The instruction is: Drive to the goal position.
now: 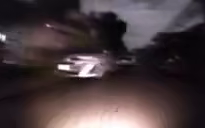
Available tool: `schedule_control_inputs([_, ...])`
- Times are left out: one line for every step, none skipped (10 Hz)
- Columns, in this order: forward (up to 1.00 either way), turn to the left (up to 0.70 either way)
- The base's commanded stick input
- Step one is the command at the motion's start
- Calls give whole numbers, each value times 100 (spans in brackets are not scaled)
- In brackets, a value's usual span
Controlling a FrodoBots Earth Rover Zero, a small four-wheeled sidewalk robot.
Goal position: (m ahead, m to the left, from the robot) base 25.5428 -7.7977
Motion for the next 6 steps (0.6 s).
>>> schedule_control_inputs([100, -19])
schedule_control_inputs([100, -27])
schedule_control_inputs([100, -27])
schedule_control_inputs([100, -27])
schedule_control_inputs([100, -27])
schedule_control_inputs([100, -27])
